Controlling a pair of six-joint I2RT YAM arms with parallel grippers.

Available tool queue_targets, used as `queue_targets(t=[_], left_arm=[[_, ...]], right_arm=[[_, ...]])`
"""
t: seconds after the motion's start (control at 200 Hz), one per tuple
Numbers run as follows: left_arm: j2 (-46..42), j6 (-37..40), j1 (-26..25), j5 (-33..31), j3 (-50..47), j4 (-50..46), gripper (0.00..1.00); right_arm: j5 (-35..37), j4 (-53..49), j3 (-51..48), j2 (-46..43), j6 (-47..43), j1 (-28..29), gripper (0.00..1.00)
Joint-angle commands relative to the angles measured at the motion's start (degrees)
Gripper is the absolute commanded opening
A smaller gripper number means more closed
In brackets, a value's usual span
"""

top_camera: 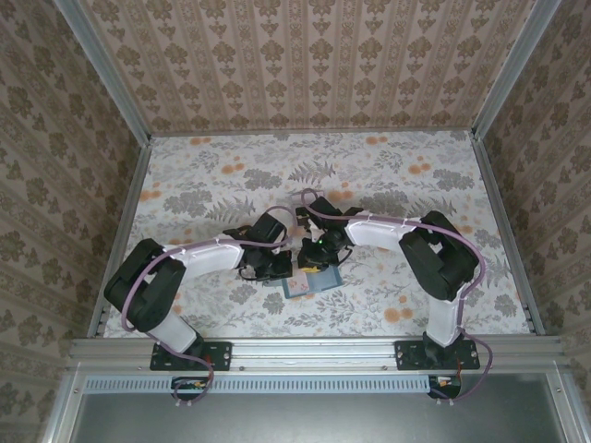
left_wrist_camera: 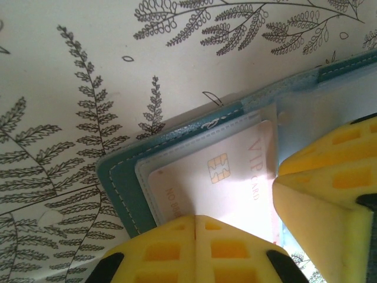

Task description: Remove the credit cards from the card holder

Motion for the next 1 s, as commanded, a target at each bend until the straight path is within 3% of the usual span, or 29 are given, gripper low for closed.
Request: queue_targets(t=[0.0,0.355,0.685,0.995], left_arm=[[0.88,-0.68,-0.36,-0.74,-0.26,-1.41,0.01],[0.82,-0.55,-0.32,-0.74,0.02,-1.82,0.02],[0.1,-0.22,-0.36,-1.4,-0.17,-3.04,0.07],[1.03,0.01,-0.26,-1.18,-0.52,-2.52,0.07]], right_arm=[[-2.03,1.18,-1.06,1.93,0.28,-0.29,0.21],[-1.56,0.09,-1.6,2.16,-0.93,-0.29,0.19],[8.32,-9.19,1.06,1.44,-5.48,-0.28,0.26],[10.44,-12.18,2.93,-0.43,-6.91,0.06,0.26]])
